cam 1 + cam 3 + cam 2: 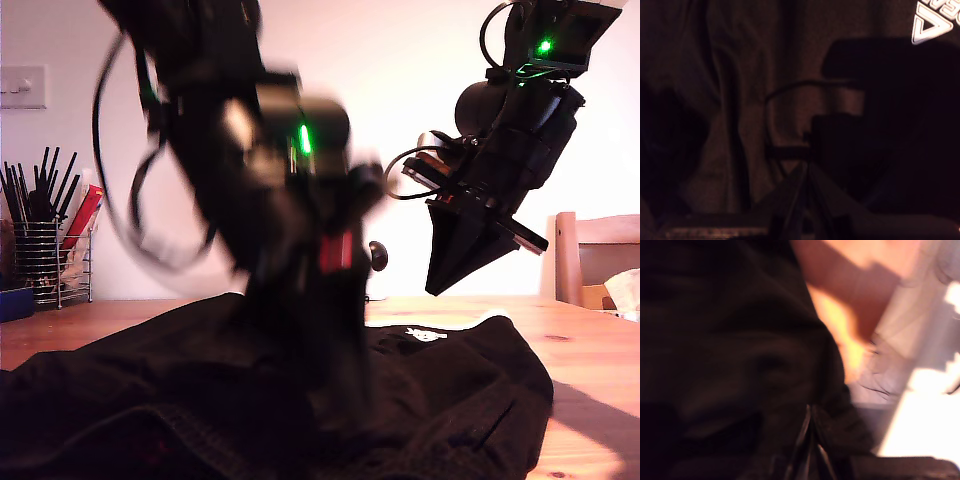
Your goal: Fold the shorts in front of you. After folding it, place it to the left side.
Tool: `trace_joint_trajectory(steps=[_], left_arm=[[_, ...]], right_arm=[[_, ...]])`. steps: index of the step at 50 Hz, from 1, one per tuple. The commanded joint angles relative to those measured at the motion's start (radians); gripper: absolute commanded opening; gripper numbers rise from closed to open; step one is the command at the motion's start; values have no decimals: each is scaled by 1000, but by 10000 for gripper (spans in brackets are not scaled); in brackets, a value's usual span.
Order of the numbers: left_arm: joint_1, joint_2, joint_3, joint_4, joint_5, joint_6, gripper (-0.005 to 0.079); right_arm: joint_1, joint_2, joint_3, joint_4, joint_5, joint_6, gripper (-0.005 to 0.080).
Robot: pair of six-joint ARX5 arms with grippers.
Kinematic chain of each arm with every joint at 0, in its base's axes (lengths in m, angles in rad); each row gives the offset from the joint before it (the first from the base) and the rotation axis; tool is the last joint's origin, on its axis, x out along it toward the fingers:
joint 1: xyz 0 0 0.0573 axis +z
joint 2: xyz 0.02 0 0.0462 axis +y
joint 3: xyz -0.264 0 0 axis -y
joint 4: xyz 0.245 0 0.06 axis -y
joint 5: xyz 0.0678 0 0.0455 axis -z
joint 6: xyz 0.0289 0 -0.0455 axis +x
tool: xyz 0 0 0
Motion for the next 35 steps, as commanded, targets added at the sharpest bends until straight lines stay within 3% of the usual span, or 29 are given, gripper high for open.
trace_joint_trajectory(steps=[1,2,17,27,35], left_arm=[[13,39,-34,-26,-40,22,-19],[19,39,-34,-29,-77,22,-19],[98,37,-34,-189,-134,97,-19],[134,39,-38,-54,-164,119,-19],[148,54,-39,58,-294,129,-19]], right_arm=[[-1,-19,13,13,-1,-4,-13],[-1,-19,13,14,-1,-4,-13],[3,-19,13,-115,-3,-39,-13],[27,-19,13,-136,6,-56,-13],[54,-19,13,-116,33,-54,-13]])
